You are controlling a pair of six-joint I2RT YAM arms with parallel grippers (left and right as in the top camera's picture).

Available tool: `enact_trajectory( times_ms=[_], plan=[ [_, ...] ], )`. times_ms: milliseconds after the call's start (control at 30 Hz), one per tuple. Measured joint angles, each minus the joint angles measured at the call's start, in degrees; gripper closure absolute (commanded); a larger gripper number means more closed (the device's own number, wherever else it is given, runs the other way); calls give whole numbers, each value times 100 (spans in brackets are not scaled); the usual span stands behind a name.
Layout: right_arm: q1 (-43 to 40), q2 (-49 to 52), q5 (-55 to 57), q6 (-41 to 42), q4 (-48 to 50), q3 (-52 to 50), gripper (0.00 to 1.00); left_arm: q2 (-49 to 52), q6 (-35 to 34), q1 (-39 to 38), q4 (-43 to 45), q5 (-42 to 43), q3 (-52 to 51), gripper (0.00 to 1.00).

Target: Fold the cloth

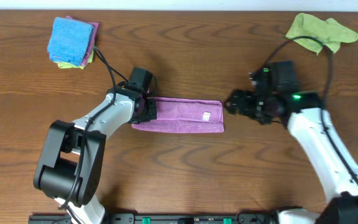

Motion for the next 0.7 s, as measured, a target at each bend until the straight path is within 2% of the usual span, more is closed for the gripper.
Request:
enact_trajectory(
  times_ms=[167, 467, 700],
  plan=[
    [-728, 140, -568, -494, 479, -356, 14, 0, -129, 0, -120, 0, 20, 94],
    [-730, 1620, -1703, -826, 1694, -778, 18, 0, -234, 0, -162, 2, 31, 94],
    [-557, 2205, -2361, -839, 2302, -743, 18, 0, -234, 0, -149, 0, 31, 94]
  ],
)
